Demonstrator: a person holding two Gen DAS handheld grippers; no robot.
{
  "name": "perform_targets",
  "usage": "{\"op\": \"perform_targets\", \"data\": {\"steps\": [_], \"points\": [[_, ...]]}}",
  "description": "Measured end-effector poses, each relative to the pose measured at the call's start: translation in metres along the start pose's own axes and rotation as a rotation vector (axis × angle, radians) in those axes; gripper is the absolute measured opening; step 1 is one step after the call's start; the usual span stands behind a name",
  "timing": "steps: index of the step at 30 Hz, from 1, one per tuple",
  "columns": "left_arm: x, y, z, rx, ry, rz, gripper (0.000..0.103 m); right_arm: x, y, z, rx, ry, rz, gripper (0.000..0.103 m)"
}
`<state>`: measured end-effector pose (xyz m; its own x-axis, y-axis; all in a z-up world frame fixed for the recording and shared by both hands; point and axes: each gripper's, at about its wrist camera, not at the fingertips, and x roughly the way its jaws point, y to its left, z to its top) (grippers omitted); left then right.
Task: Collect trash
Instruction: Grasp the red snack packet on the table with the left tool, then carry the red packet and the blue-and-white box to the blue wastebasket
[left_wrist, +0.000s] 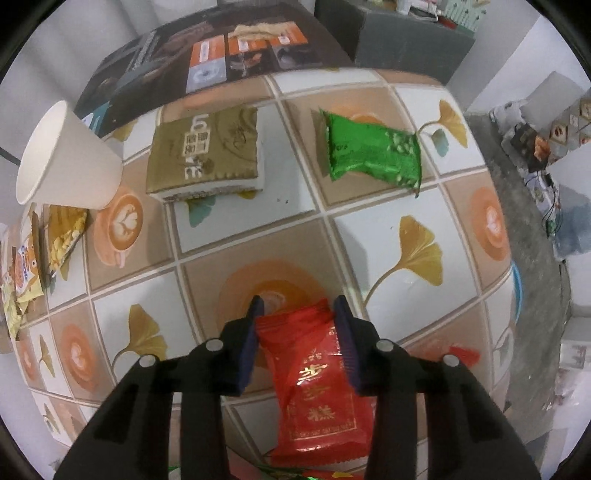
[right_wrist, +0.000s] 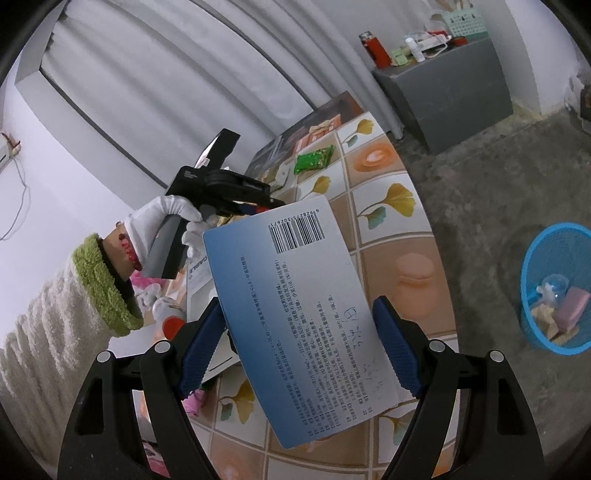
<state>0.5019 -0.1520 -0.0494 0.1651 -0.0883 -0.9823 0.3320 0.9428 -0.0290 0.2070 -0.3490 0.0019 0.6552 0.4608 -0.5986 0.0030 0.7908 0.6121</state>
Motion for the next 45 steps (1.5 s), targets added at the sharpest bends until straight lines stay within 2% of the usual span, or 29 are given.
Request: {"op": "perform_targets", "data": {"steps": [7, 16, 32, 39, 45], "points": [[-0.022, -0.012, -0.005, 0.032, -0.100, -0.040, 0.035, -0.004, 0.000, -0.001, 0.011, -0.017, -0.019, 0.076], [-0.079, -0.027, -0.019, 0.064, -0.277, -0.131, 0.034, -0.020, 0.003, -0.006, 0.041, -0.069, -0.038, 0.076], [-0.151, -0.046, -0.054, 0.067, -0.394, -0.194, 0.034, -0.070, 0.006, -0.022, 0.075, -0.186, -0.068, 0.076], [-0.170, -0.078, -0.075, 0.111, -0.407, -0.246, 0.034, -0.092, 0.005, -0.030, 0.091, -0.241, -0.081, 0.076], [-0.178, -0.122, -0.092, 0.171, -0.410, -0.301, 0.034, -0.115, -0.005, -0.040, 0.113, -0.288, -0.098, 0.076]]}}
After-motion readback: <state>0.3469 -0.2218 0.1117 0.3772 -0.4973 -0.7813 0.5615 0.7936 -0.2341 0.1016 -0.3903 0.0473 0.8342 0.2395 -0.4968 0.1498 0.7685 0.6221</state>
